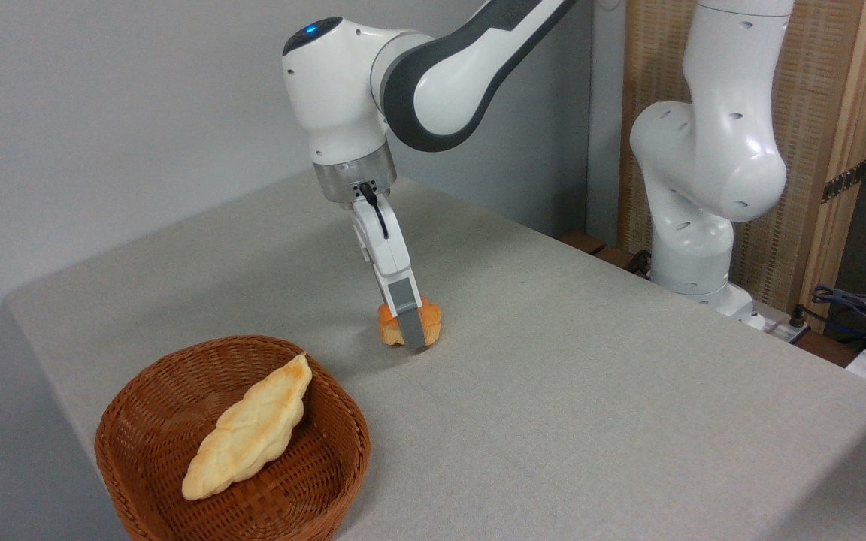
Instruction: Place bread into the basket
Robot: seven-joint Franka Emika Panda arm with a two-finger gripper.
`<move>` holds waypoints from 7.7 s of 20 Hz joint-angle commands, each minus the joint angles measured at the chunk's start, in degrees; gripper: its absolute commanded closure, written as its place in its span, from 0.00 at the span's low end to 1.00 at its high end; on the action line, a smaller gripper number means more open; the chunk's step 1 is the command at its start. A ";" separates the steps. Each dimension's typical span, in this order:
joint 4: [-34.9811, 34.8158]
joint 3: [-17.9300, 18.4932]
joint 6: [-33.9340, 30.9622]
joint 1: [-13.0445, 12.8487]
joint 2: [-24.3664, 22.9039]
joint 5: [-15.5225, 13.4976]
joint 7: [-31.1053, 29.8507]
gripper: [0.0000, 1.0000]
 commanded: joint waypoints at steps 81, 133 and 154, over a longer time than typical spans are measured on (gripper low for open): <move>37.42 13.32 8.67 1.39 19.17 -7.01 -3.84 0.00; 36.19 0.93 -20.60 13.86 6.86 -8.41 -8.15 0.00; 37.07 -1.10 -22.00 16.42 7.39 -1.56 -7.88 0.00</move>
